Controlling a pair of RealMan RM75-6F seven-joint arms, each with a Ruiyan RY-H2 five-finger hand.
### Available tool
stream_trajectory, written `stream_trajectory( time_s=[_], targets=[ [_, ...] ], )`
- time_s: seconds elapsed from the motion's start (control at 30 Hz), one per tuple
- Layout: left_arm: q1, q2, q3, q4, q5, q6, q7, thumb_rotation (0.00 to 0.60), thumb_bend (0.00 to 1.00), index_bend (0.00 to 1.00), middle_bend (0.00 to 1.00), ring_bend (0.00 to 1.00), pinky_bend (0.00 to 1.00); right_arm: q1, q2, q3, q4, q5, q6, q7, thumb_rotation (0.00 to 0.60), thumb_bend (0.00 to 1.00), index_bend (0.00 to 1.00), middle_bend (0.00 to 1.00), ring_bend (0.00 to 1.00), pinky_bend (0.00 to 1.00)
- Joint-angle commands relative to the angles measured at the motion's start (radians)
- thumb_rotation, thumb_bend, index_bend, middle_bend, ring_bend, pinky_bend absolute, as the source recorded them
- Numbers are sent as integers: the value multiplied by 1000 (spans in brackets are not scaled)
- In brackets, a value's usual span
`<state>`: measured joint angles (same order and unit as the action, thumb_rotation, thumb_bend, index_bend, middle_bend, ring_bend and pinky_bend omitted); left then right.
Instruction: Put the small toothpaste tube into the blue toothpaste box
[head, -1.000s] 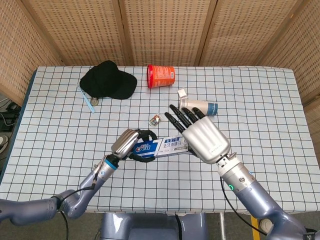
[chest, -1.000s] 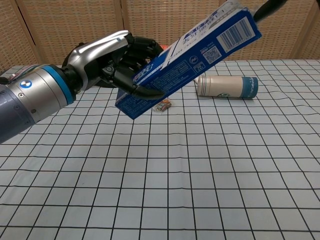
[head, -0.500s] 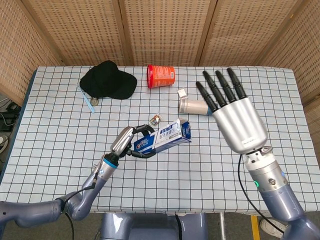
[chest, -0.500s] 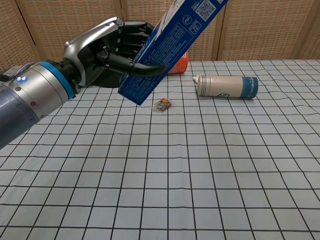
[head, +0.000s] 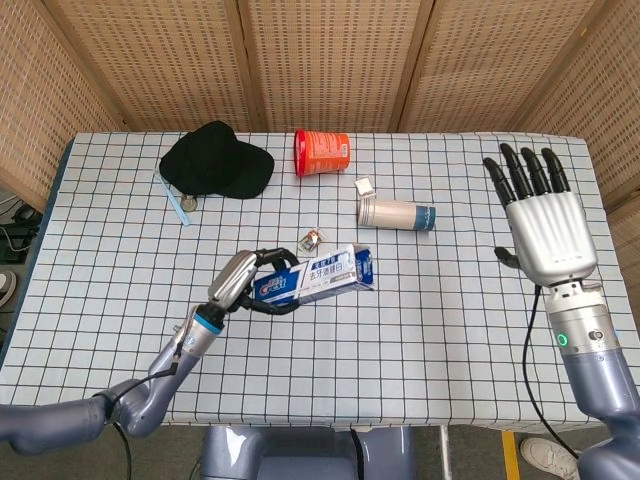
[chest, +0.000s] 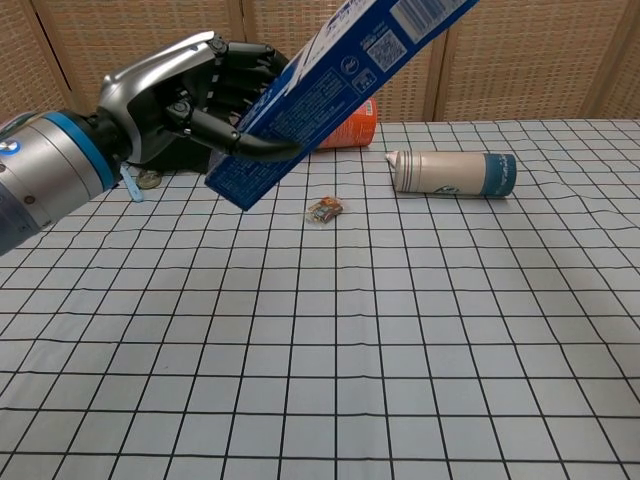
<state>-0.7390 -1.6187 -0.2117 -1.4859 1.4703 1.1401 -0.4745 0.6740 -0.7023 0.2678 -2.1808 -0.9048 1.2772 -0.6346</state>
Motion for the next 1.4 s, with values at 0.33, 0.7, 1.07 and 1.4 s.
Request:
stream_trajectory(
  time_s=[0.33, 0.7, 1.07, 1.4],
  targets=[
    [24, 166, 123, 47, -4, -134, 153, 600, 292, 621, 473, 503, 440, -188, -212, -165, 363, -304, -100, 446, 600, 60, 13, 30, 15, 1],
    [40, 80, 180, 256, -4, -178, 209, 600, 296, 624, 473, 503, 439, -231, -285, -192, 506, -373, -119, 558, 600, 60, 15, 36, 15, 0],
    [46, -10, 205, 378, 19, -194, 140, 600, 57, 218, 110, 163, 206, -242, -297, -185, 512, -385, -131, 558, 600, 60, 19, 43, 15, 0],
    [67, 42, 174, 295, 15, -132, 110, 600, 0, 0, 0, 0, 0, -265, -295, -181, 506, -407, -111, 568, 600, 60, 24, 38, 14, 0]
  ],
)
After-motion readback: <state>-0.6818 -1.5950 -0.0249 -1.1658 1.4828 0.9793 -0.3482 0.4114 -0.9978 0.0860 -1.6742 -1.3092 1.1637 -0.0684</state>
